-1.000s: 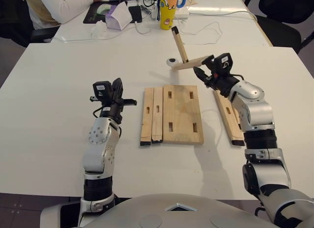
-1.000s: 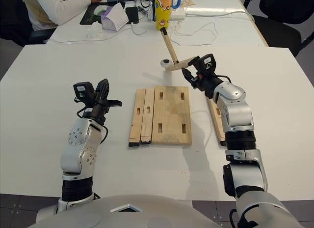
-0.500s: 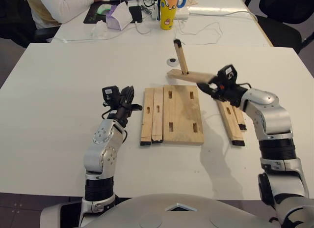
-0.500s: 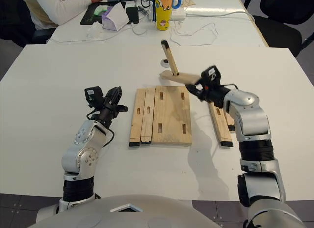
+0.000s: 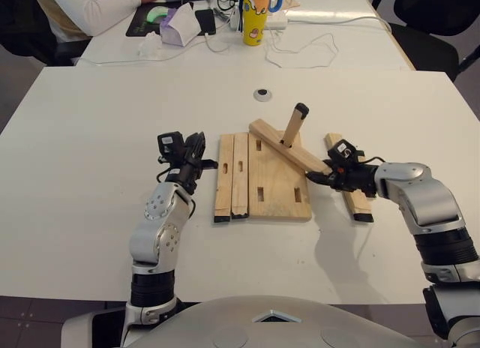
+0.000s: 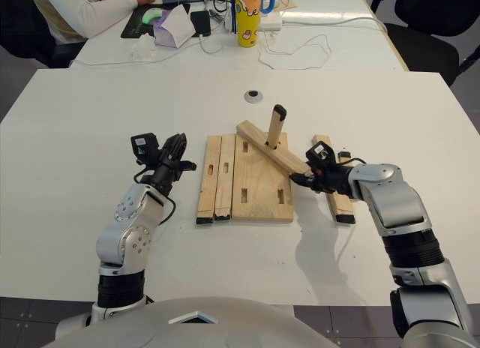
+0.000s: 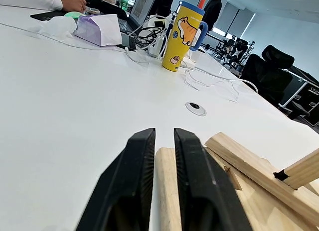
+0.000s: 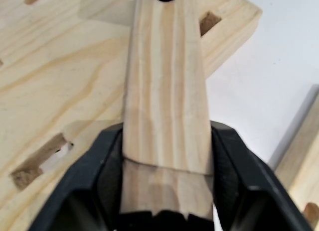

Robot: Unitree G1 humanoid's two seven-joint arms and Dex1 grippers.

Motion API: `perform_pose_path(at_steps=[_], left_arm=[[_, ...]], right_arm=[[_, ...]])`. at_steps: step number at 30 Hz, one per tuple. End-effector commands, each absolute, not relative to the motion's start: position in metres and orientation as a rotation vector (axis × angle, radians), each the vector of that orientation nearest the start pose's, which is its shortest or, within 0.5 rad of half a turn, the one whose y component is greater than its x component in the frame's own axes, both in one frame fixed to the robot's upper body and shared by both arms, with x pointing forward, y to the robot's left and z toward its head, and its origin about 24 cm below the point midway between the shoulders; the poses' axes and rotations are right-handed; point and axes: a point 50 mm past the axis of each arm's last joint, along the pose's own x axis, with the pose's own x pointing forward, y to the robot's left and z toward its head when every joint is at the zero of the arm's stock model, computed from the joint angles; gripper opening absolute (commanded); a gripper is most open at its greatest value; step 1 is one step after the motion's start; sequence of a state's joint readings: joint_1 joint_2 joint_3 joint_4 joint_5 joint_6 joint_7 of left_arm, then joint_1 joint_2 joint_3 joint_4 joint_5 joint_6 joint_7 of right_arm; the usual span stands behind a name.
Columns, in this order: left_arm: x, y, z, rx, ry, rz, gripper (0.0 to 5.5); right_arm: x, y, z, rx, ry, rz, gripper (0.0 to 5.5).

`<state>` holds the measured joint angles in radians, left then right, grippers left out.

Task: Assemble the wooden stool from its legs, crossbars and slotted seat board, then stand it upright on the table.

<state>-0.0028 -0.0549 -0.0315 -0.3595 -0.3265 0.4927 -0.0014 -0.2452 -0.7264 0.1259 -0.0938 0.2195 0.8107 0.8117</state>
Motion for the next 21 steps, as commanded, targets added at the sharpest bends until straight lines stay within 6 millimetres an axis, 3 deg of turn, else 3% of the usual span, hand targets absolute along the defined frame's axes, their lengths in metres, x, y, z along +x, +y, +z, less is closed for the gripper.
perform_pose_path(at_steps=[1,5,13,17,21], left_arm=[[0.247,0.114,0.081,-0.351,0.131,-0.167,0.68],[0.247,0.115,0.080,-0.351,0.129,-0.163,0.68],[0.248,0.116,0.081,-0.349,0.122,-0.160,0.68],[0.248,0.115,0.084,-0.358,0.115,-0.168,0.68],[0.246,0.107,0.099,-0.578,0.080,-0.261,0.68]], right_arm=[[0.259,-0.230,0.070,-0.302,0.764,0.729,2.05],[0.265,-0.227,0.076,-0.243,0.700,0.729,2.05],[0.299,-0.229,0.118,-0.208,0.413,0.647,2.04],[0.303,-0.217,0.140,-0.222,0.235,0.717,2.04],[0.297,-0.199,0.152,-0.354,0.087,0.823,2.04]])
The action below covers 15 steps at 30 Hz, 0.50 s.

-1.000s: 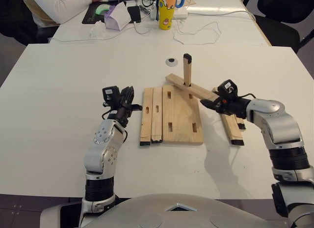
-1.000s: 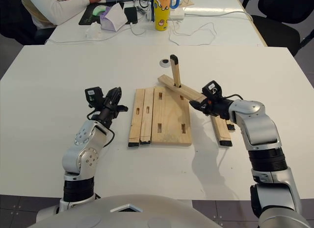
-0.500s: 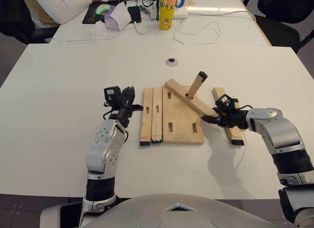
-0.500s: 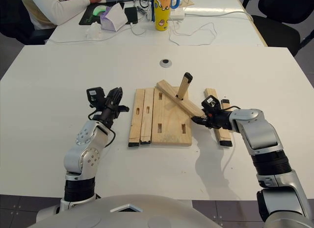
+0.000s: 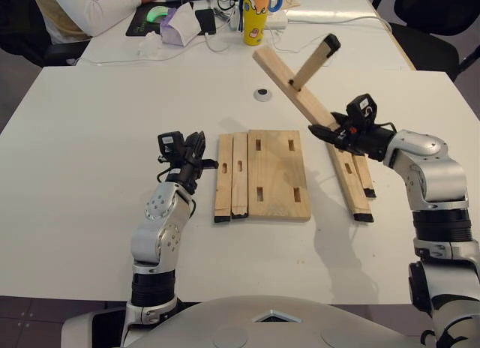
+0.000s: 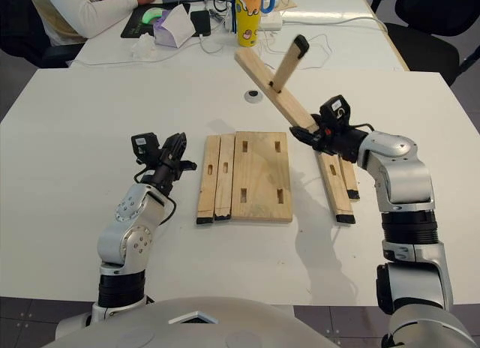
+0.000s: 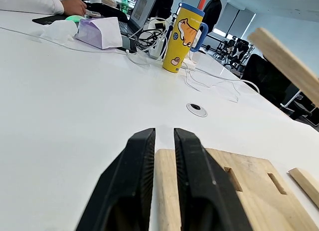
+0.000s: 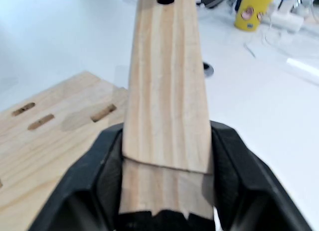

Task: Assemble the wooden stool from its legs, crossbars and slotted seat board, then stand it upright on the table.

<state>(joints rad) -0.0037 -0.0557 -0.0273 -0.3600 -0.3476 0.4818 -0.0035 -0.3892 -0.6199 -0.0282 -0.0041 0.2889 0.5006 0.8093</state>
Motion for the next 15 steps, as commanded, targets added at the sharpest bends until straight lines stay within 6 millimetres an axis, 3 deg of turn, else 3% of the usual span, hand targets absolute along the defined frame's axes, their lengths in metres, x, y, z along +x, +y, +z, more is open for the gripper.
perform_pose_path(at_steps=[1,4,7,15], left_arm=[[0.244,0.103,0.104,-0.653,0.072,-0.309,0.68],[0.235,0.095,0.124,-0.945,0.020,-0.473,1.15],[0.232,0.102,0.137,-1.139,-0.040,-0.520,1.66],[0.231,0.110,0.144,-1.325,-0.052,-0.563,2.90]], right_arm=[[0.296,-0.196,0.153,-0.353,0.068,0.839,2.04],[0.289,-0.187,0.156,-0.344,0.027,0.913,2.04],[0.285,-0.184,0.157,-0.336,0.017,0.941,2.04],[0.273,-0.176,0.157,-0.304,0.003,1.052,2.04]])
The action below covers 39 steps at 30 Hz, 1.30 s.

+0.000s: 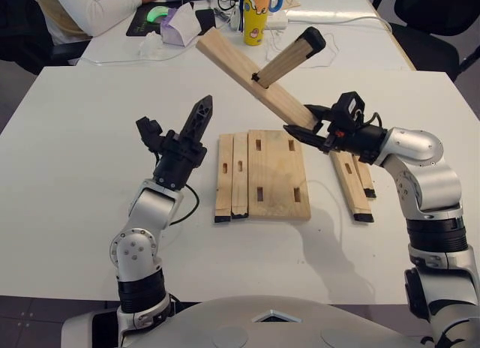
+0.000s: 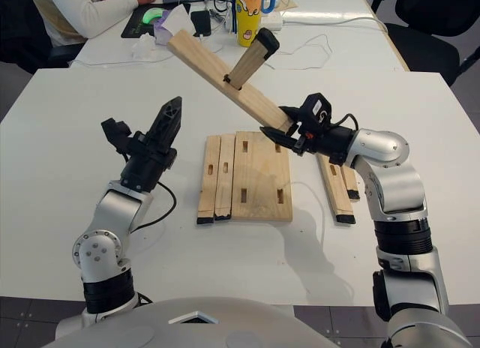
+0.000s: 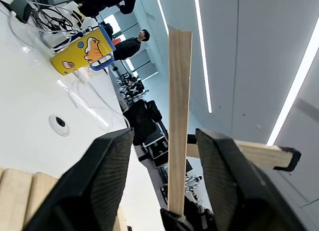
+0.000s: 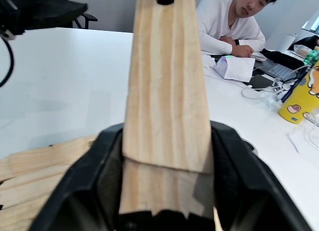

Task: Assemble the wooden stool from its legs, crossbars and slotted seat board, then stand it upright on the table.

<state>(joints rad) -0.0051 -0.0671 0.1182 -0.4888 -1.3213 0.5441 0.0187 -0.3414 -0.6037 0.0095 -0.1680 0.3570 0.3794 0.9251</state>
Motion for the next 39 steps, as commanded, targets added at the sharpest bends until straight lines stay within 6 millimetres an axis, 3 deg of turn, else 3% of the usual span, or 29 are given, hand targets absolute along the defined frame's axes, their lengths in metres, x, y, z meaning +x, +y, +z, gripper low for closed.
perform_pose_path(at_steps=[1,16,39], left_arm=[[0.231,0.110,0.143,-1.328,-0.048,-0.563,3.05],[0.230,0.108,0.150,-1.309,-0.053,-0.564,5.12],[0.231,0.110,0.144,-1.309,-0.060,-0.527,1.60]], right_arm=[[0.273,-0.175,0.158,-0.298,0.001,1.057,2.04],[0.258,-0.168,0.150,-0.385,-0.001,1.165,2.04],[0.256,-0.168,0.148,-0.403,-0.002,1.173,2.04]])
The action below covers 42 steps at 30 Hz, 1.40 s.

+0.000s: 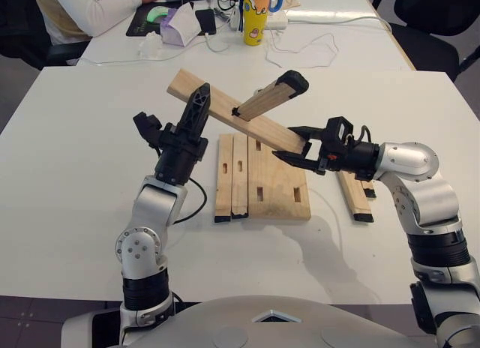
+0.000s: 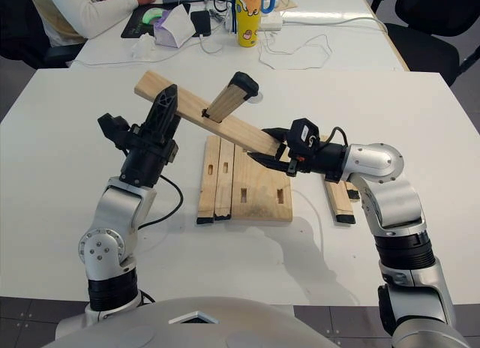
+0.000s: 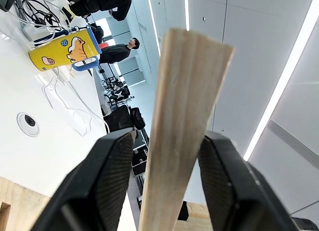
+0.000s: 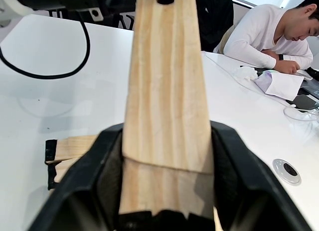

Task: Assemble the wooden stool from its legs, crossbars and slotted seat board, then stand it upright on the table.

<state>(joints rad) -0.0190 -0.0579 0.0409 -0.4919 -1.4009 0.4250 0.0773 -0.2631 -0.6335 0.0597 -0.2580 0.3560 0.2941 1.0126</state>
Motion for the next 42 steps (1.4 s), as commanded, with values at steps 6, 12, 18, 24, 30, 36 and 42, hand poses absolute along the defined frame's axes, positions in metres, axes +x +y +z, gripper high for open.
perform_pose_path(at_steps=[6,12,18,24,30,36,42], left_arm=[[0.233,0.112,0.142,-1.298,-0.058,-0.506,1.10],[0.234,0.115,0.140,-1.287,-0.053,-0.475,1.10],[0.233,0.126,0.131,-1.282,-0.021,-0.409,1.05],[0.234,0.142,0.114,-1.193,0.094,-0.345,1.05],[0.239,0.160,0.109,-1.109,0.196,-0.316,1.05],[0.237,0.155,0.111,-1.031,0.294,-0.342,1.05],[0.240,0.158,0.112,-1.018,0.277,-0.281,1.05]], right_arm=[[0.256,-0.167,0.148,-0.410,0.008,1.186,2.04],[0.255,-0.166,0.147,-0.422,0.021,1.198,2.04],[0.245,-0.165,0.144,-0.378,0.038,1.204,2.67],[0.237,-0.172,0.156,-0.115,0.028,1.114,2.67],[0.242,-0.188,0.166,0.151,-0.044,0.816,2.67],[0.240,-0.180,0.119,0.209,-0.043,0.279,1.79],[0.219,-0.162,0.072,-0.073,0.090,0.134,0.98]])
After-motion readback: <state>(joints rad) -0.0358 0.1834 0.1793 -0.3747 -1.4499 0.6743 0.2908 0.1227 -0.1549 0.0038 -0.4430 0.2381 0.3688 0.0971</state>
